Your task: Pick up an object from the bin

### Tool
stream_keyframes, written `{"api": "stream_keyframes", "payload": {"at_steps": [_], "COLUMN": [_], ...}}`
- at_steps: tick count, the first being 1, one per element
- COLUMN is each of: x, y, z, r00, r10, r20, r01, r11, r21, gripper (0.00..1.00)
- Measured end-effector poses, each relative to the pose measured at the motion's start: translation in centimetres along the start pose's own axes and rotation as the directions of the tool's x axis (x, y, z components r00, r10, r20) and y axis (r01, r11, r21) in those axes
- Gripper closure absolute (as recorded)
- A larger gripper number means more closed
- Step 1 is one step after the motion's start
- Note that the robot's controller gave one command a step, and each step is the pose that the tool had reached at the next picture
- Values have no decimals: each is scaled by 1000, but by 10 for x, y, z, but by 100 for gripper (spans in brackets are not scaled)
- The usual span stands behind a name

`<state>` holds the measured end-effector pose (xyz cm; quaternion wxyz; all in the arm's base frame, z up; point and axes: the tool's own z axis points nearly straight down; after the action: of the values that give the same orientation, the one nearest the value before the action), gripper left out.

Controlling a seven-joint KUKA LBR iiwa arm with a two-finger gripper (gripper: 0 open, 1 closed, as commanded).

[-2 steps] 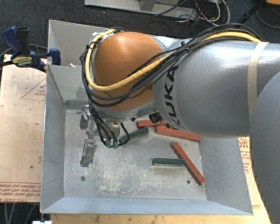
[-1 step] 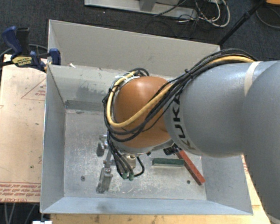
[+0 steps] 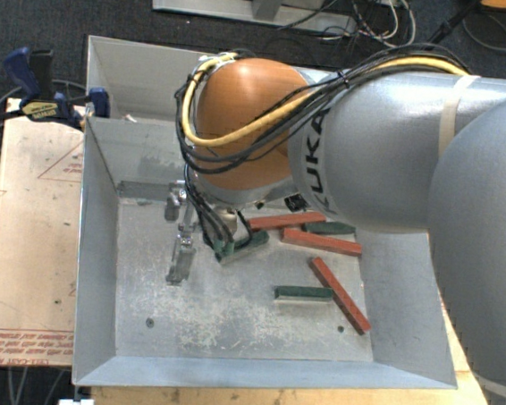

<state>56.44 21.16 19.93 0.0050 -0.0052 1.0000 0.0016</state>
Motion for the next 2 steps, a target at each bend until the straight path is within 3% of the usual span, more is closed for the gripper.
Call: {"api": "stream_keyframes", "payload": {"at_steps": [1, 2], "x": [-94, -42], "y": [-40, -108], "z": [19, 42], "r00": [1000, 996], "r10": [28, 88], "r20": [-3, -15], "r01": [-28, -88], "r11": [1000, 996], "r21": [3, 7], "gripper": [0, 0]}}
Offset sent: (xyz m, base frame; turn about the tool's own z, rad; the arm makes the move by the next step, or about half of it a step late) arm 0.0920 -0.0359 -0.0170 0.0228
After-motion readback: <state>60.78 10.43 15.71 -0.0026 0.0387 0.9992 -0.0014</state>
